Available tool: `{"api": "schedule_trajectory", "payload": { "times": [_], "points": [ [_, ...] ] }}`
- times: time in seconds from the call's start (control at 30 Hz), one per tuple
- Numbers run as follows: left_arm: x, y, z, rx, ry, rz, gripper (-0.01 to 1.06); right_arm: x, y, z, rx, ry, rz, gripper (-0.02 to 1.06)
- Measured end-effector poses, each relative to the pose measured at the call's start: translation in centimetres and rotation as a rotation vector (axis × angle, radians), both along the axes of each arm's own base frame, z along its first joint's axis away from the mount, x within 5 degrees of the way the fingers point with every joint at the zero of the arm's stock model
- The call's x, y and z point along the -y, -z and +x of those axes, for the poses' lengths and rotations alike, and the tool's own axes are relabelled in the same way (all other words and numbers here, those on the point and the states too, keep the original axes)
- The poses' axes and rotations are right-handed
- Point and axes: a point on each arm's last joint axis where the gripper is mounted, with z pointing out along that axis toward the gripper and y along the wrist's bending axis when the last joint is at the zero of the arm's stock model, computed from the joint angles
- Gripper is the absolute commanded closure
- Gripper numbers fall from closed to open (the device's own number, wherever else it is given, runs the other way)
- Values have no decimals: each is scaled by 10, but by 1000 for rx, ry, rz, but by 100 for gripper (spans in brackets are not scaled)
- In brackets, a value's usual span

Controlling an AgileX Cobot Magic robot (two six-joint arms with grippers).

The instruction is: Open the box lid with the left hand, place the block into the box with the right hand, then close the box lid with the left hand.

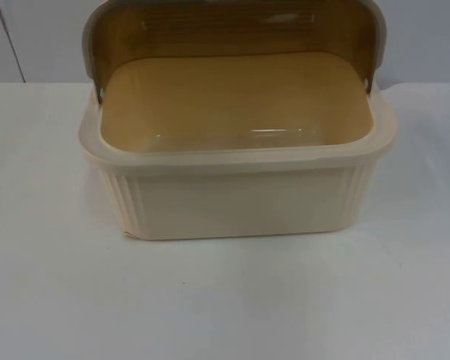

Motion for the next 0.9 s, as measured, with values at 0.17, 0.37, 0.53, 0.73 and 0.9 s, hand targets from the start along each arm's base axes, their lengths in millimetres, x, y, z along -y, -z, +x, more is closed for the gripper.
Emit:
{"api": "schedule_trajectory", "payload": {
  "times": [0.17,0.37,0.53,0.73,0.9],
  "points": [
    [4,-18,24,108,48,71,3,0,0,0,6,-1,2,0],
    [38,-38,60,150,187,296,3,0,0,0,6,-1,3,0],
    [70,-48,76,108,293,463,3,0,0,0,6,-1,3,0],
    [112,-52,86,148,445,655,3,0,0,0,6,-1,3,0],
    [137,-41,91,164,550,800,3,0,0,0,6,-1,3,0]
  ]
}}
